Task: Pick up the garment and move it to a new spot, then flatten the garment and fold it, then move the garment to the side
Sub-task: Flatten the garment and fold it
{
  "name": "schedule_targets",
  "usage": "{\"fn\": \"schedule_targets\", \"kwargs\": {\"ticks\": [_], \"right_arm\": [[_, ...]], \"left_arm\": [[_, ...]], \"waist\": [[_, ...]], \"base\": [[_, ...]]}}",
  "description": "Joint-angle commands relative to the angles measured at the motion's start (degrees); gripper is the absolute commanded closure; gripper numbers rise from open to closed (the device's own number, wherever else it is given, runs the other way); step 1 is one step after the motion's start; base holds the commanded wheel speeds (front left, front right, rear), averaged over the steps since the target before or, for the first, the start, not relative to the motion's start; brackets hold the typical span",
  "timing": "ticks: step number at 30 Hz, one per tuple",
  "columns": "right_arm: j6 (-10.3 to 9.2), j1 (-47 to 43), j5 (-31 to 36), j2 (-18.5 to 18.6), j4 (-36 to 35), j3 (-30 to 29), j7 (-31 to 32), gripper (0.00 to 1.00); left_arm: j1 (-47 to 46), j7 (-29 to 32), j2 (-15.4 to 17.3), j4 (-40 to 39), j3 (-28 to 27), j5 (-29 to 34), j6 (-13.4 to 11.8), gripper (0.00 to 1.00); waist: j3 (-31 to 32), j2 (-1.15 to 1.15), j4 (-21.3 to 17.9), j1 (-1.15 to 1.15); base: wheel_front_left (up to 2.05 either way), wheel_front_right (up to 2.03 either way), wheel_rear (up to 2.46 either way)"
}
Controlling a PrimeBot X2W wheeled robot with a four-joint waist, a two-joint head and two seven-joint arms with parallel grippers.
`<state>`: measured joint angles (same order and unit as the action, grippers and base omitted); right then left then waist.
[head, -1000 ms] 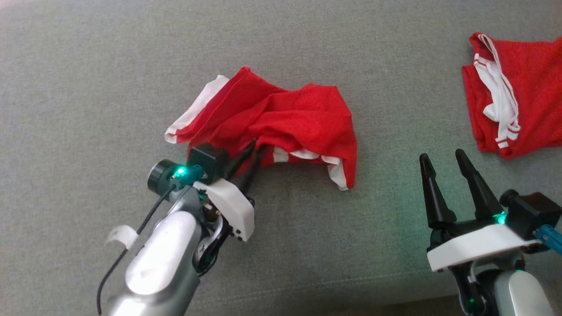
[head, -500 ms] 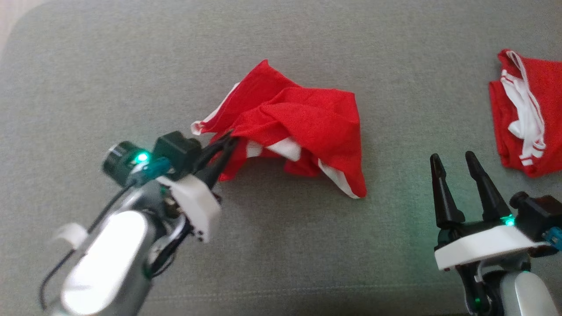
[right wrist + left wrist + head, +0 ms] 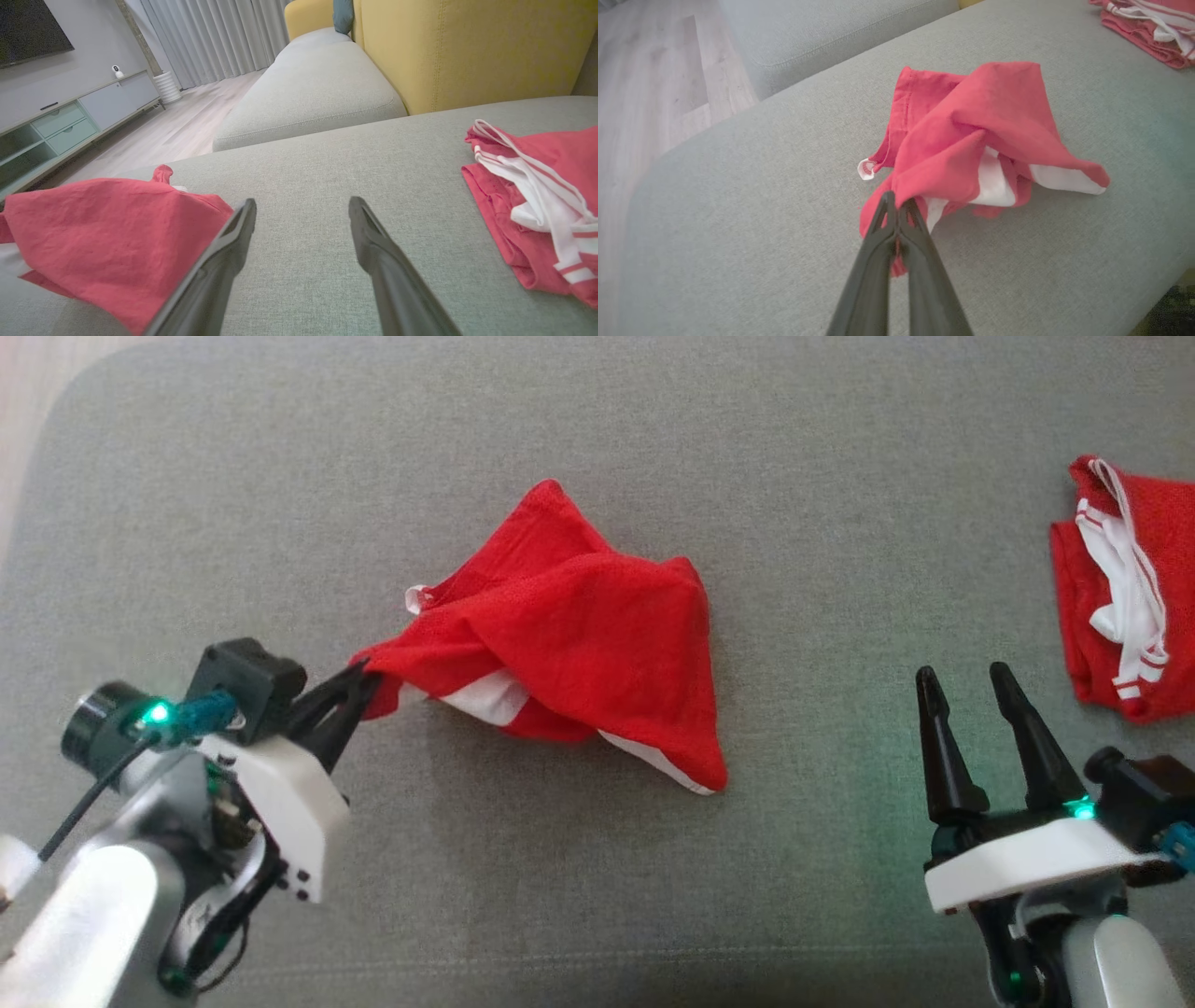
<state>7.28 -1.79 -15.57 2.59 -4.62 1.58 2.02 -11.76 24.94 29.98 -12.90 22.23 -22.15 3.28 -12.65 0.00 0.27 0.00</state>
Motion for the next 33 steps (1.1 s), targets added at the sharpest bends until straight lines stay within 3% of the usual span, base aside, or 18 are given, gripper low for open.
{"fn": "schedule_targets", "kwargs": {"ticks": [1, 8, 14, 15, 16, 17, 18, 33], "right_arm": [[0.21, 1.4, -0.1, 0.3, -2.2, 1.3, -0.4, 0.00], [0.21, 2.5, 0.2, 0.3, -2.7, 1.7, -0.1, 0.00], [0.21, 2.6, 0.7, 0.3, -3.0, 1.5, 0.3, 0.00], [0.21, 2.6, 0.8, 0.3, -3.1, 1.4, 0.5, 0.00], [0.21, 2.6, 1.0, 0.3, -3.3, 1.3, 0.6, 0.00], [0.21, 2.7, 1.3, 0.3, -3.4, 1.3, 0.8, 0.00], [0.21, 2.6, 1.6, 0.3, -3.6, 1.1, 1.0, 0.00], [0.21, 0.9, 4.2, 0.3, -5.3, 0.2, 3.4, 0.00]], "left_arm": [[-1.8, -1.5, 0.4, -0.6, -3.1, -0.6, -0.6, 1.00], [-1.3, -10.8, -5.3, 10.2, -3.7, -3.1, -1.4, 1.00], [-1.1, -16.5, -8.2, 16.3, -3.9, -3.9, -1.5, 1.00], [-1.1, -18.0, -8.7, 17.0, -4.1, -3.9, -1.8, 0.93], [-1.1, -19.7, -9.5, 17.4, -4.4, -4.1, -2.0, 0.58], [-0.8, -20.8, -10.2, 18.0, -4.6, -4.4, -2.2, 0.04], [-0.5, -21.8, -10.7, 18.5, -4.7, -4.4, -2.6, 0.00], [5.8, -39.3, -14.7, 15.7, -8.2, 1.2, -10.1, 0.00]], "waist": [[-0.6, 0.00, -0.4, 0.00], [-2.5, 0.00, -2.0, 0.00], [-3.0, 0.00, -2.0, 0.00], [-3.0, 0.00, -1.8, 0.00], [-2.9, 0.00, -1.6, 0.00], [-2.8, 0.00, -1.4, 0.00], [-2.6, 0.00, -1.2, 0.00], [3.1, 0.00, 1.2, 0.00]], "base": [[0.00, 0.00, 0.00], [0.00, 0.00, 0.00], [0.00, 0.00, 0.00], [0.00, 0.00, 0.00], [0.00, 0.00, 0.00], [0.00, 0.00, 0.00], [0.00, 0.00, 0.00], [0.00, 0.00, 0.00]]}}
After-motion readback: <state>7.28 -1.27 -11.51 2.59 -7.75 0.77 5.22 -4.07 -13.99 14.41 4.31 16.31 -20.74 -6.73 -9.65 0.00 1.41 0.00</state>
